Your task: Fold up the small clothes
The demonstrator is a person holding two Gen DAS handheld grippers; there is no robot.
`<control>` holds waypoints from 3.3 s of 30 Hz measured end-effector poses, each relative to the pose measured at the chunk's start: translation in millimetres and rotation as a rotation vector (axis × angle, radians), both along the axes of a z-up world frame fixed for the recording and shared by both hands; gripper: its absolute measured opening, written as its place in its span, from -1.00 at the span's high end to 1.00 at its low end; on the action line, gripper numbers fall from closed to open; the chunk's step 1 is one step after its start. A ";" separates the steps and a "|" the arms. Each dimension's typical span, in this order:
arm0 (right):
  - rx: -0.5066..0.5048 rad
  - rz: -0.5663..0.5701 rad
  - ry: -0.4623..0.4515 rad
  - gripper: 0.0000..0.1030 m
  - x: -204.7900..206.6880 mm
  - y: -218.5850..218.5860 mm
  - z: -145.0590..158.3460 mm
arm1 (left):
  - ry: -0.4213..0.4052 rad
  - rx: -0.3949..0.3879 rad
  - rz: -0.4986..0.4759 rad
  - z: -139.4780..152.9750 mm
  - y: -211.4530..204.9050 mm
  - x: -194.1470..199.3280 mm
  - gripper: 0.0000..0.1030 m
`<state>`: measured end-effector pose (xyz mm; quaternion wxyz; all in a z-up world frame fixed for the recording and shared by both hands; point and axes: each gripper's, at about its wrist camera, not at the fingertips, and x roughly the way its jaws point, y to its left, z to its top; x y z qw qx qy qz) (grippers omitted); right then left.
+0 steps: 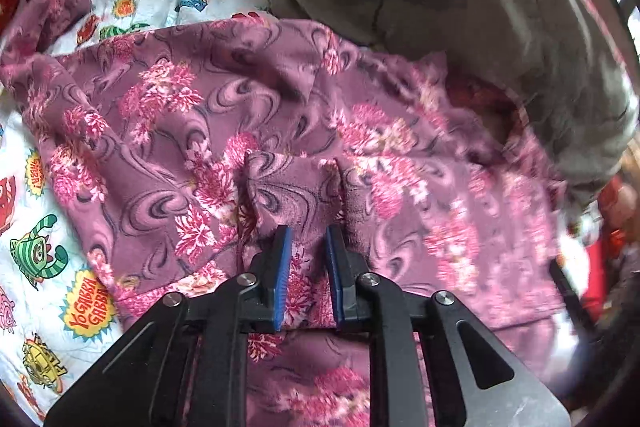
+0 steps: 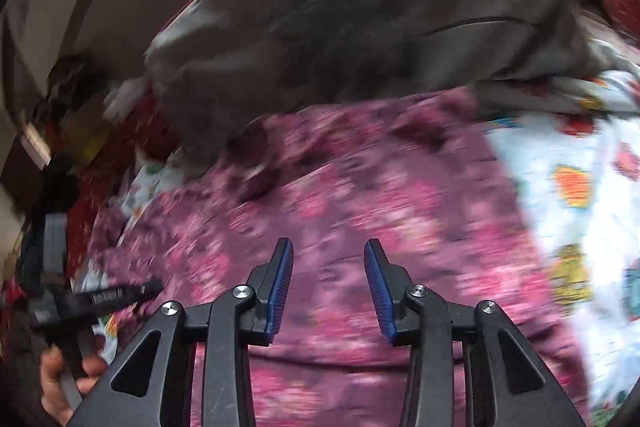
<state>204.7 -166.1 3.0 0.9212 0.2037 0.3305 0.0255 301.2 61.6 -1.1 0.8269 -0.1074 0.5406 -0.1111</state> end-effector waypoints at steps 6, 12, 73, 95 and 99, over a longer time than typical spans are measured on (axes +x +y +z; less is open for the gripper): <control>-0.018 0.124 0.033 0.23 31.6 74.2 -2.7 | -0.088 -0.034 0.089 41.5 73.7 15.2 0.06; -0.102 0.267 0.083 0.13 63.3 156.1 -24.0 | -0.117 0.061 0.288 58.3 195.0 48.6 0.03; -0.147 0.242 -0.019 0.03 55.6 165.3 -41.4 | 0.007 -0.256 0.329 -0.1 316.2 150.7 0.06; -0.148 0.241 -0.018 0.03 56.2 165.2 -41.0 | -0.071 -0.134 0.392 36.1 330.9 72.2 0.88; -0.152 0.240 -0.017 0.03 56.2 166.0 -40.8 | -0.011 -0.135 0.506 16.2 376.7 45.8 0.87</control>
